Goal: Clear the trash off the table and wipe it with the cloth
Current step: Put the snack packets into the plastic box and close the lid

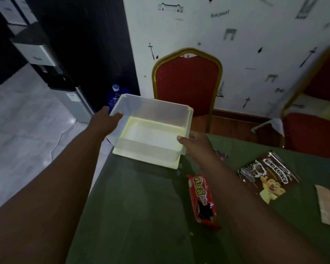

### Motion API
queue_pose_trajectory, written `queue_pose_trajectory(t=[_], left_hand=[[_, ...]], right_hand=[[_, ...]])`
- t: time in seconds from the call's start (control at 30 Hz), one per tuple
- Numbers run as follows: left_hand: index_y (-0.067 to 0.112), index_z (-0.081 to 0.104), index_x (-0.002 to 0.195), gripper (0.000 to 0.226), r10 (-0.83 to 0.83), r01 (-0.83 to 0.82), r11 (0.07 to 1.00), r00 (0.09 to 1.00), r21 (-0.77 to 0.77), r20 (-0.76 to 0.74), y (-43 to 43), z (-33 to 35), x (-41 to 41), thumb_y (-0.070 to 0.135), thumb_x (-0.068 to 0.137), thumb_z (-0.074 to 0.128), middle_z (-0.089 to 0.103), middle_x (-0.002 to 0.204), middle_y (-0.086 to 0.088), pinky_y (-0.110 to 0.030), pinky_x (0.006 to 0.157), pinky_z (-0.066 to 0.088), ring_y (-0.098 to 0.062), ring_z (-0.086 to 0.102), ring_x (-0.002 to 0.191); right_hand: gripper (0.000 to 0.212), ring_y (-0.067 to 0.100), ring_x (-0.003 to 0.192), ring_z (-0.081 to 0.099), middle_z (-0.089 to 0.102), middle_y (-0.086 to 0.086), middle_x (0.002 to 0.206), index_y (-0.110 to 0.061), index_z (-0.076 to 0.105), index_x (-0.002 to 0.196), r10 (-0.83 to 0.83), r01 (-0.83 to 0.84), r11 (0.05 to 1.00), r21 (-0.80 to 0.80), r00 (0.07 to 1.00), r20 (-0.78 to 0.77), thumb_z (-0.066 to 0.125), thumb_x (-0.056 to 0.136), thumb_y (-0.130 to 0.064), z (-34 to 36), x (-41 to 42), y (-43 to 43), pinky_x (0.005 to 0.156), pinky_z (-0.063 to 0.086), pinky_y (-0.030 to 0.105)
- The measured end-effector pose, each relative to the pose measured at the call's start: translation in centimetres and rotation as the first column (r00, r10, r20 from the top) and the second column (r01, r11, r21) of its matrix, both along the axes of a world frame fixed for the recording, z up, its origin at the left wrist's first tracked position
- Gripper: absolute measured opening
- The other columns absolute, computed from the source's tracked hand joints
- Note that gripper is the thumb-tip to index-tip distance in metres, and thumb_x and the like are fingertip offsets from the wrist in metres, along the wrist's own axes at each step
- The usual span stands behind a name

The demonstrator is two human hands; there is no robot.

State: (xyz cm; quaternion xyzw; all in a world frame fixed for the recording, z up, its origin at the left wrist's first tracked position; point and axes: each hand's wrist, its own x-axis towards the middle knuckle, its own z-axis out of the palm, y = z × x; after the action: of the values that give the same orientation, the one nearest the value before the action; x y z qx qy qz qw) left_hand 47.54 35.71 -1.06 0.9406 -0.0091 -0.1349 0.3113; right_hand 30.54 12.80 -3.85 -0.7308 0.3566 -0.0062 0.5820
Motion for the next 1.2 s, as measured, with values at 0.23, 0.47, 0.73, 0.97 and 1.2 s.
queue_pose_trajectory(t=[0.23, 0.47, 0.73, 0.97, 1.2], left_hand=[[0.002, 0.056, 0.126, 0.055, 0.094, -0.091, 0.975, 0.996, -0.204, 0.005, 0.1, 0.6, 0.0, 0.046, 0.091, 0.058, 0.058, 0.122, -0.015, -0.039, 0.09, 0.044, -0.034, 0.055, 0.113], [0.016, 0.051, 0.137, 0.066, 0.182, -0.134, 0.908, 0.979, -0.397, 0.088, 0.4, 7.1, -6.3, 0.052, 0.084, 0.064, 0.056, 0.136, -0.009, -0.048, 0.1, 0.047, -0.028, 0.057, 0.117], [0.019, 0.064, 0.123, 0.04, 0.111, -0.115, 0.834, 0.993, -0.539, -0.039, -4.5, 13.9, -20.7, 0.042, 0.09, 0.063, 0.061, 0.121, -0.006, -0.035, 0.07, 0.054, -0.027, 0.057, 0.109], [0.018, 0.067, 0.093, 0.006, -0.001, -0.137, 0.785, 0.975, -0.604, -0.224, -11.0, 10.9, -33.4, 0.023, 0.09, 0.064, 0.069, 0.102, -0.01, -0.047, 0.07, 0.057, -0.024, 0.068, 0.096], [0.017, 0.069, 0.095, 0.009, -0.111, -0.061, 0.833, 0.956, -0.55, -0.273, -15.0, 4.9, -43.7, 0.02, 0.093, 0.06, 0.069, 0.086, -0.006, -0.031, 0.057, 0.052, -0.022, 0.064, 0.071]], right_hand=[[0.031, 0.02, 0.093, 0.066, 0.068, 0.002, 0.111, -0.016, 0.064, 0.113, -0.032, 0.032, 0.999, -0.004, 0.999, 0.028, 0.07, 0.083, -0.024, -0.4, -0.3, 0.4, 0.087, 0.056, 0.044], [0.031, 0.02, 0.093, 0.067, 0.07, -0.001, 0.105, -0.021, 0.066, 0.109, -0.051, 0.046, 0.998, 0.041, 0.987, 0.15, 0.072, 0.079, -0.027, 3.6, -5.7, -0.9, 0.086, 0.056, 0.045], [0.029, 0.023, 0.089, 0.072, 0.075, 0.002, 0.098, -0.021, 0.071, 0.095, -0.072, 0.068, 0.997, 0.025, 0.965, 0.252, 0.071, 0.067, -0.029, 9.3, -20.4, -7.7, 0.083, 0.058, 0.046], [0.018, 0.014, 0.079, 0.07, 0.074, 0.001, 0.092, -0.015, 0.072, 0.102, -0.117, 0.138, 0.983, -0.12, 0.979, 0.169, 0.068, 0.085, -0.019, 9.4, -36.5, -14.3, 0.067, 0.052, 0.025], [0.011, 0.013, 0.074, 0.065, 0.07, 0.003, 0.089, -0.014, 0.068, 0.1, -0.21, 0.212, 0.974, -0.082, 0.977, 0.032, 0.061, 0.092, -0.016, 6.8, -48.5, -16.3, 0.058, 0.048, 0.025]])
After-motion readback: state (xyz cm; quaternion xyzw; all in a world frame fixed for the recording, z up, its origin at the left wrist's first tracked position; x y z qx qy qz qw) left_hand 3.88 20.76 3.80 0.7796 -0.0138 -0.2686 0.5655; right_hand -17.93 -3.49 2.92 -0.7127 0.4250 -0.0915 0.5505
